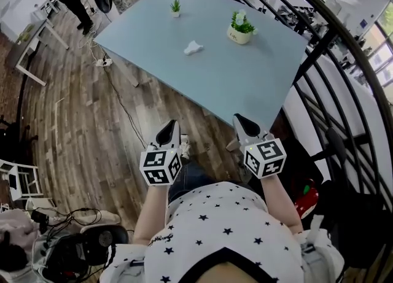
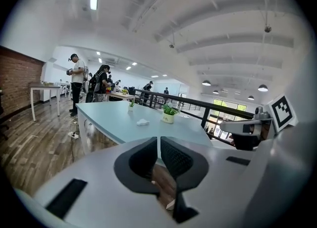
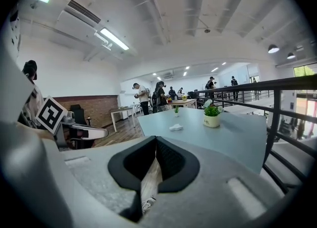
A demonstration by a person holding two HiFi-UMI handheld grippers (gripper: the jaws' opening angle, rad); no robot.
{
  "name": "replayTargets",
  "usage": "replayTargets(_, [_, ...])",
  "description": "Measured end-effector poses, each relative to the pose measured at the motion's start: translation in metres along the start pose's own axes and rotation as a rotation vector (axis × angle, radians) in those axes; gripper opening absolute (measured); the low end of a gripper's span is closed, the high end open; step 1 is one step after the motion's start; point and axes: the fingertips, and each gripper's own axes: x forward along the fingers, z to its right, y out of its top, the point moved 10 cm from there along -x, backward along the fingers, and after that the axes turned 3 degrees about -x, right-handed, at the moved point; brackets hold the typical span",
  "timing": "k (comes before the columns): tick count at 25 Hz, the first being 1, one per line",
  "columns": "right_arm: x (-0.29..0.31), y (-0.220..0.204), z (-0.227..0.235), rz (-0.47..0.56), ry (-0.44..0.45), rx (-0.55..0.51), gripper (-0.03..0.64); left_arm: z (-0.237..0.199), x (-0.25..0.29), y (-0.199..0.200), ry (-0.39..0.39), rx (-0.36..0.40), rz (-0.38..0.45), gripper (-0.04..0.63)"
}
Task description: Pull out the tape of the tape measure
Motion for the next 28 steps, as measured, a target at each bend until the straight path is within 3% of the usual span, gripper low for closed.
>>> replayTargets(6, [0.058, 0.026, 0.01, -0.006, 0.024, 0.009, 0.021, -0.03, 0.046, 0.035, -0.047, 0.014, -0.01, 0.015])
replayTargets(10, [0.098, 0.044, 0.016, 0.0, 0.029, 0.025, 0.037, -0.056, 0.076, 0.06, -0.076, 0.02, -0.032, 0.049])
replayTargets(20, [0.199, 0.087, 0.031, -0.012, 0.019, 0.046, 0.123, -0.123, 0.151, 0.123, -0.142, 0.048, -0.053, 0.124])
replayTargets(28, [0.262, 0.103, 0.037, -0.015, 0.009, 0.044, 0.202, -0.165, 0.204, 0.15, -0.204, 0.057, -0.071, 0.163])
